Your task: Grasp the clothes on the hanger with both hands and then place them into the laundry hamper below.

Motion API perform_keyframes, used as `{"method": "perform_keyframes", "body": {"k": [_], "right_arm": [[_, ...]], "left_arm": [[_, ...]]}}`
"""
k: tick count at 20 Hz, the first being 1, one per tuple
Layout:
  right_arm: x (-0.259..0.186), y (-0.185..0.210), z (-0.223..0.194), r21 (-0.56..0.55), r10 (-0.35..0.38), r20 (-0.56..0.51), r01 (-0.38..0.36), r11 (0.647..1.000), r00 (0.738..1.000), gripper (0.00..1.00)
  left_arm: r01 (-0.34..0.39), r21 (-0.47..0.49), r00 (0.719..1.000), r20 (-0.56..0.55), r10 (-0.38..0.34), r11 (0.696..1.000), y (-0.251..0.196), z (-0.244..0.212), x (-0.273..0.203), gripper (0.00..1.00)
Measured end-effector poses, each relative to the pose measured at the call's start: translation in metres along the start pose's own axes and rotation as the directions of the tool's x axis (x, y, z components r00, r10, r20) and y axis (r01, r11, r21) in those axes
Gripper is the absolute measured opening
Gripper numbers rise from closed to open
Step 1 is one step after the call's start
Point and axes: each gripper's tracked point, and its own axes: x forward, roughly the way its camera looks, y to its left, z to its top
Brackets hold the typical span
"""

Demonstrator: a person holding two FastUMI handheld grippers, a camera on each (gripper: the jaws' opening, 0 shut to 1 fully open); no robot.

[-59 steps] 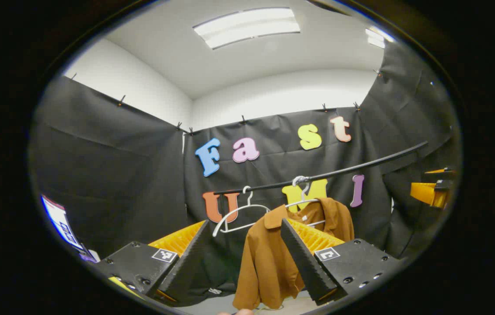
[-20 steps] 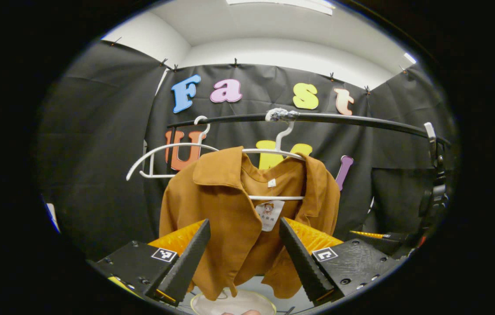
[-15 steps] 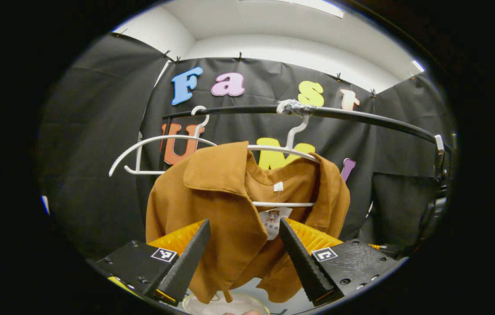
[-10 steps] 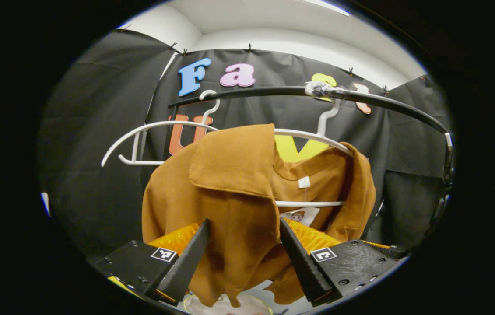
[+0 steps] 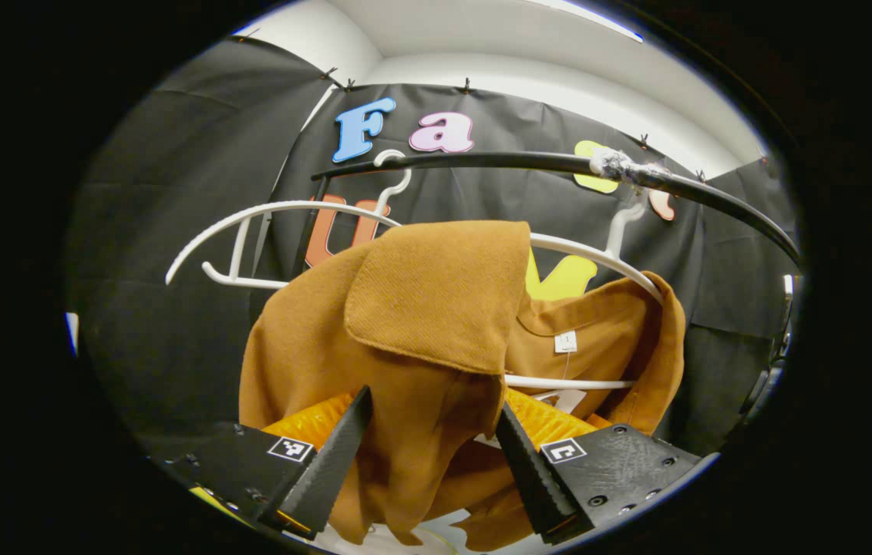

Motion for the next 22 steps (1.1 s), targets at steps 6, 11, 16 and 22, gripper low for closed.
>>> {"method": "perform_keyframes", "body": {"k": [6, 11, 16, 22], "right_arm": [[0.006, -0.012, 0.011, -0.006, -0.038, 0.074, 0.038, 0.999, 0.997, 0.66], [-0.01, -0.038, 0.031, -0.006, -0.094, 0.149, 0.095, 0.995, 0.984, 0.19], [-0.033, -0.077, 0.051, 0.002, -0.202, 0.219, 0.207, 0.978, 0.955, 0.12], [-0.035, -0.079, 0.059, 0.102, -0.168, 0.201, 0.15, 0.983, 0.965, 0.1]], "left_arm": [[-0.036, 0.013, 0.999, -0.001, 0.036, 0.999, 0.002, -0.002, 0.009, 0.63], [-0.047, 0.032, 0.999, 0.009, 0.046, 0.998, 0.019, 0.005, 0.0, 0.12], [-0.01, 0.034, 1.0, 0.03, 0.009, 0.999, 0.028, 0.014, -0.023, 0.13], [0.01, -0.039, 0.999, 0.049, -0.008, 0.999, 0.043, 0.039, -0.042, 0.03]]}}
